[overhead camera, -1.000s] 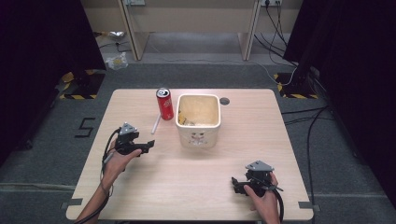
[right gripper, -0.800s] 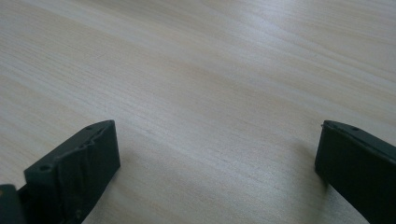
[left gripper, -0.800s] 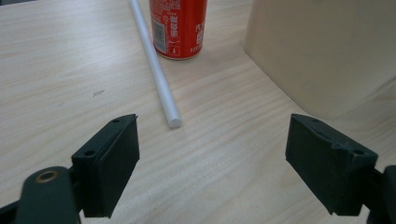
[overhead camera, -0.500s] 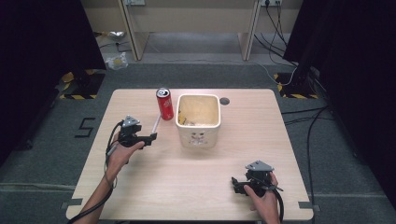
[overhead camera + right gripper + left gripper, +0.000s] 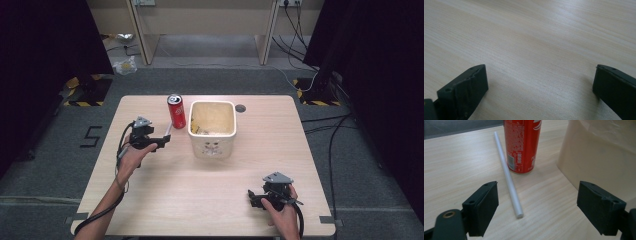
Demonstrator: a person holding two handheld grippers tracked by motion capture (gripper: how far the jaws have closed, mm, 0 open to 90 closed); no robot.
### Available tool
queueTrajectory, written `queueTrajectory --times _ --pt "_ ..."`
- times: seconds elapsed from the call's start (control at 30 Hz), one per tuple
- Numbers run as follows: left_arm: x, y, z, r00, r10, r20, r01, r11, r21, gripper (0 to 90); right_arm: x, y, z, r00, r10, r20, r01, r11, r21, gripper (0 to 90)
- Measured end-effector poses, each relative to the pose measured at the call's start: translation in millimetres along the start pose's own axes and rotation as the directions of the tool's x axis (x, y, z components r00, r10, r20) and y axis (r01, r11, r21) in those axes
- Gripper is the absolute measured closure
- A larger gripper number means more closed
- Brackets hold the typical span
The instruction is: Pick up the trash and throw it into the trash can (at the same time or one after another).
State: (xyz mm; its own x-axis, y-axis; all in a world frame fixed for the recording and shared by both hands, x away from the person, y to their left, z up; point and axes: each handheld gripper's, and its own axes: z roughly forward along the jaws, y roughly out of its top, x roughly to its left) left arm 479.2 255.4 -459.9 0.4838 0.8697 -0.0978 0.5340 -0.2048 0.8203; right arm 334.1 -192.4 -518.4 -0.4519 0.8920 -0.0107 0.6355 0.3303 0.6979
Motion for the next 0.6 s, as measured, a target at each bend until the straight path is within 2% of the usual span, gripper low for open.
queueTrajectory --times 0.37,0.6 --pt "7.1 20.0 10.7 1.0 -0.008 0.005 0.008 0.9995 -0.03 16.7 0.0 -0.1 0.0 1.0 -0.001 0.0 0.001 1.0 0.0 0.2" --pt "8.6 29.7 22.3 0.9999 -0.015 0.003 0.015 0.9998 -0.012 16.7 0.0 -0.1 0.2 1.0 -0.003 -0.001 0.003 1.0 -0.002 0.2"
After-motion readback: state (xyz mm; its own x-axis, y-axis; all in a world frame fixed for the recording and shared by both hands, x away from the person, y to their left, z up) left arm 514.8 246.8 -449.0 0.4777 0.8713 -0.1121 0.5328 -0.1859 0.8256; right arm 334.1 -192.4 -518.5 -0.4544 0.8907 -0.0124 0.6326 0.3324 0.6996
